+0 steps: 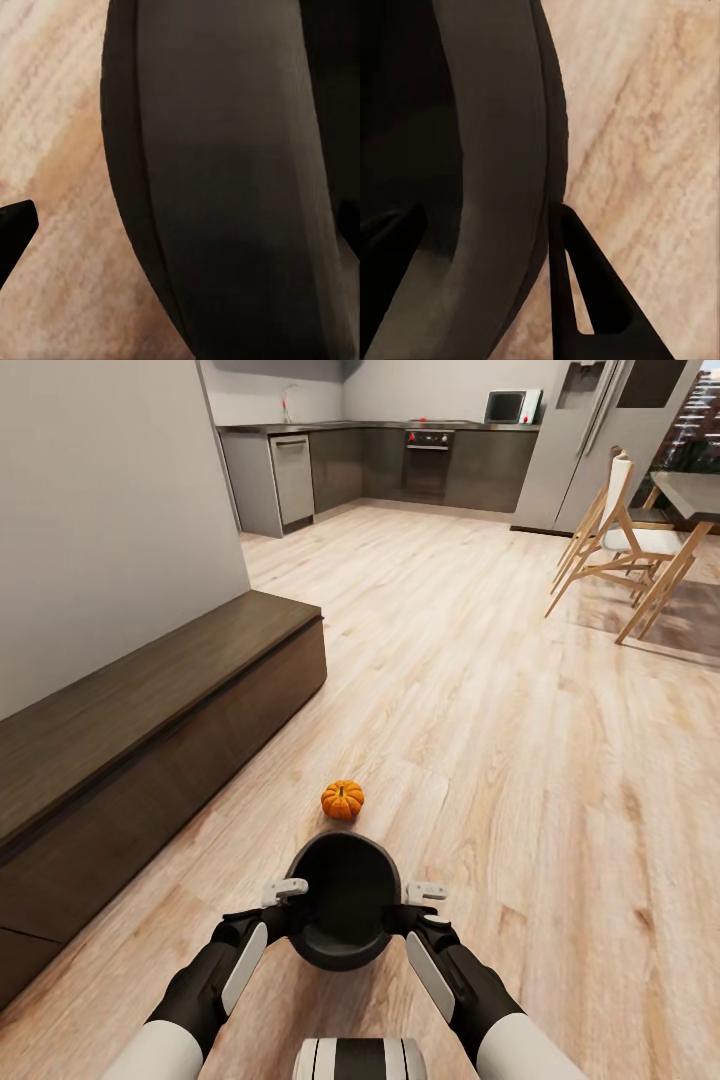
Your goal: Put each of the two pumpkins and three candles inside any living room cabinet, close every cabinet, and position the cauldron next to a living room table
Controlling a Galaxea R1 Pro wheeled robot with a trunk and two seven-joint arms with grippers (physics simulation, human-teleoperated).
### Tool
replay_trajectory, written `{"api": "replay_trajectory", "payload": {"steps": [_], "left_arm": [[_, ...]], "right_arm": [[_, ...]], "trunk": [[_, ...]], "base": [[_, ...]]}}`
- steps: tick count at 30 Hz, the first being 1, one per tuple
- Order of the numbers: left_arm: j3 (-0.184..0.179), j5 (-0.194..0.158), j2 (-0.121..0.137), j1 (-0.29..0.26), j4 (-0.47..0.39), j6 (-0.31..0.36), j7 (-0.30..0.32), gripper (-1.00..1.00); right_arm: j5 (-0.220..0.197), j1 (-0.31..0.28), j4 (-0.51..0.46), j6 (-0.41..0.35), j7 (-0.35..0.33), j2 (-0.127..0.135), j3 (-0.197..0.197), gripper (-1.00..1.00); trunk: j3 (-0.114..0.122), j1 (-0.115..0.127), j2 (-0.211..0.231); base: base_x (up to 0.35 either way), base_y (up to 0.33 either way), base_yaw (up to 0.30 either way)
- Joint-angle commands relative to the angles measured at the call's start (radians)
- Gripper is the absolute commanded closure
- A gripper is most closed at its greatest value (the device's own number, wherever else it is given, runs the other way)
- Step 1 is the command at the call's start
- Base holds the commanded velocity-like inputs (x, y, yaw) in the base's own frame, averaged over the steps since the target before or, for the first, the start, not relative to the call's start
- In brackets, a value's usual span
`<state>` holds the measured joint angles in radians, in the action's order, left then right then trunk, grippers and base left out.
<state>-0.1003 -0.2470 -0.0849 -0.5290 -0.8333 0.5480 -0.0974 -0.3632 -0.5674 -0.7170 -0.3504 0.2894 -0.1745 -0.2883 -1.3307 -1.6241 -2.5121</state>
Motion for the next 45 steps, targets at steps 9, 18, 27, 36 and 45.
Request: {"api": "replay_trajectory", "payload": {"steps": [9,18,27,36,45], "left_arm": [[-0.004,-0.011,0.001,0.000,-0.004,0.003,-0.010,1.00],[-0.003,-0.011,0.001,0.000,-0.005,0.003,-0.013,1.00],[-0.003,-0.011,0.001,-0.001,-0.005,0.004,-0.015,1.00],[-0.003,-0.012,0.001,-0.001,-0.004,0.004,-0.013,1.00],[-0.003,-0.012,0.001,-0.001,-0.005,0.004,-0.012,1.00]], "right_arm": [[-0.005,0.000,-0.001,-0.004,0.010,0.000,-0.002,1.00],[-0.005,0.000,-0.001,-0.004,0.010,0.000,-0.002,1.00],[-0.007,0.000,-0.001,-0.003,0.010,0.000,-0.002,1.00],[-0.010,0.000,-0.001,0.013,0.011,0.000,-0.002,1.00],[-0.010,0.000,-0.001,0.013,0.011,0.000,-0.002,1.00]], "trunk": [[-0.001,0.000,0.000],[-0.001,0.000,0.000],[-0.001,0.000,0.000],[0.007,0.001,0.000],[0.015,0.002,0.001]], "base": [[0.000,0.000,0.000],[0.000,0.000,0.000],[0.000,0.000,0.000],[0.000,0.000,0.000],[0.000,0.000,0.000]]}}
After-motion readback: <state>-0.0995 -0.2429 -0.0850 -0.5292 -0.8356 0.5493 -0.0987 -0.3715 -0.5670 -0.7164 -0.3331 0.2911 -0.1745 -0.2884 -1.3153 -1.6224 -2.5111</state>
